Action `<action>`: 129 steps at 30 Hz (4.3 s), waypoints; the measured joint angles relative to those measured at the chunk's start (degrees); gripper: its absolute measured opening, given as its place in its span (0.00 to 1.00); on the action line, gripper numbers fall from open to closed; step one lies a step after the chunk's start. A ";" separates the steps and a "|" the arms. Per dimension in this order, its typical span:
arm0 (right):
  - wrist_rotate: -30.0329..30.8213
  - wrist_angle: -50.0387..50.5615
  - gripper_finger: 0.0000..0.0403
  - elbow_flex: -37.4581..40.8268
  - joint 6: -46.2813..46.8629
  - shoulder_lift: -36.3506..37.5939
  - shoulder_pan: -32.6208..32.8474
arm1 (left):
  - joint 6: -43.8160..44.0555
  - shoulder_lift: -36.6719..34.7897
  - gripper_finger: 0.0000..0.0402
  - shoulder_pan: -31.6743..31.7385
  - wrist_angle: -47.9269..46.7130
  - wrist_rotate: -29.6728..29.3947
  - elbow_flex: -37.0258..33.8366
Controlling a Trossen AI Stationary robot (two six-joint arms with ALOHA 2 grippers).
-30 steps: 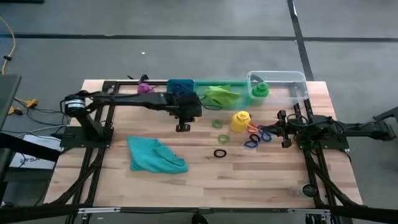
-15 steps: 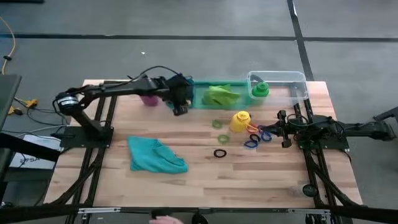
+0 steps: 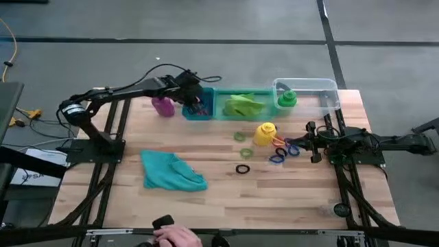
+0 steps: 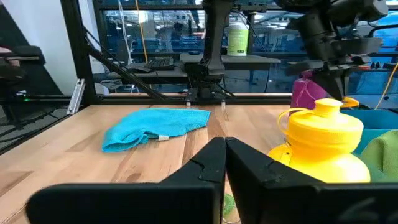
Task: Pick & Place Sports Items
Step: Put the orange spring keychain into the blue bin, then put the left black spring keychain into the blue bin
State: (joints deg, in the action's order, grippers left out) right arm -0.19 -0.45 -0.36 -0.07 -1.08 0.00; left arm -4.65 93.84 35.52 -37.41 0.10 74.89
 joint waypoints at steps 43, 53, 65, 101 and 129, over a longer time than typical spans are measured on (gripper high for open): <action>0.00 0.00 0.00 0.00 -0.01 0.01 -0.01 | 14.34 0.00 0.39 -37.49 2.16 -3.89 0.09; 0.00 0.00 0.00 0.00 -0.01 0.00 -0.01 | 20.81 1.02 0.39 -44.28 6.30 -9.68 0.09; 0.00 0.00 0.00 0.00 0.01 0.02 -0.01 | 24.32 8.83 0.39 -45.08 19.43 -8.66 0.11; 0.00 0.00 0.00 0.00 0.01 0.00 0.01 | 25.16 28.40 0.05 -44.93 36.36 -8.30 0.48; 0.00 0.00 0.00 0.00 -0.01 0.02 -0.01 | 16.45 8.55 0.00 -35.00 20.94 3.58 0.22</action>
State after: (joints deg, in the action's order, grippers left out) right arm -0.19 -0.45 -0.36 -0.08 -1.06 -0.01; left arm 11.80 102.39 0.52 -16.47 3.68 75.11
